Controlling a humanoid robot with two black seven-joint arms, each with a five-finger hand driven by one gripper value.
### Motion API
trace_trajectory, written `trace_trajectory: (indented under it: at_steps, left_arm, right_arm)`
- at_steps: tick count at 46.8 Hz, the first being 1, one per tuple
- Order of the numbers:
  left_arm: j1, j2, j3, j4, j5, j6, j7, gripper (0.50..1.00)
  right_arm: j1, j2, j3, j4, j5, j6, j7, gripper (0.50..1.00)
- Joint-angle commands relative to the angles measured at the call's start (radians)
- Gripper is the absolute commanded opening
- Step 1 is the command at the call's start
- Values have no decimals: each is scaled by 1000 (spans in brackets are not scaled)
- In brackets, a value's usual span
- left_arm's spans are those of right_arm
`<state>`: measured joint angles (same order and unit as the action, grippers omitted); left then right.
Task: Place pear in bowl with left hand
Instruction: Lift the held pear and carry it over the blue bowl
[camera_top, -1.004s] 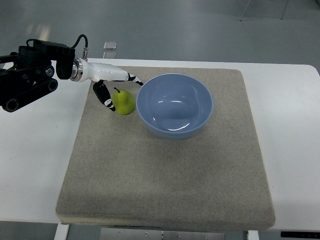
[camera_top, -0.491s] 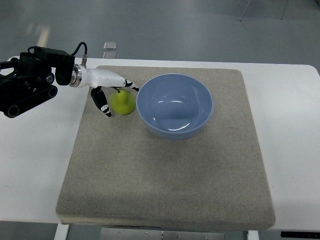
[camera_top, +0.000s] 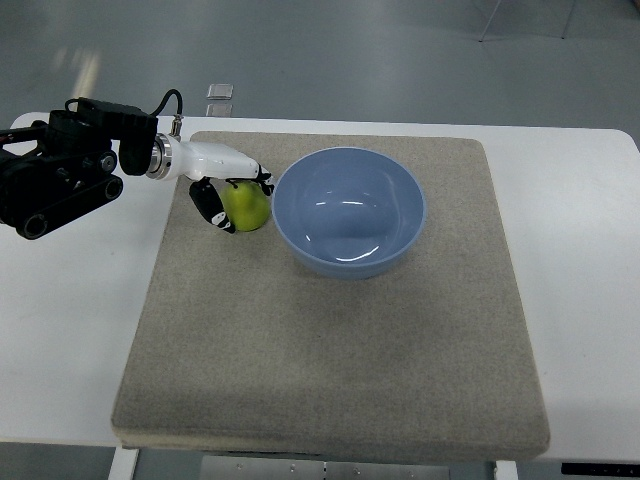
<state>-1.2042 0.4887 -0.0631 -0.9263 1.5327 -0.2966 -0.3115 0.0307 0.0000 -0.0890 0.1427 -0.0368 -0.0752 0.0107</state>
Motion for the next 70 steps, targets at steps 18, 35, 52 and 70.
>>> trace_trajectory:
  at_steps: [18, 35, 52, 70]
  left_arm:
    - [-8, 1, -12, -2, -12, 1, 0, 636]
    - [-38, 10, -107, -14, -17, -6, 0, 638]
    - [-83, -1, -233, -55, -17, -7, 0, 638]
    - [-78, -122, -228, -74, -23, -13, 5, 643]
  right_arm:
    - [0, 0, 0, 0, 0, 0, 0, 926]
    - [0, 0, 0, 0, 0, 0, 0, 926]
    - [0, 0, 0, 0, 0, 0, 0, 926]
    - [0, 0, 0, 0, 0, 0, 0, 926]
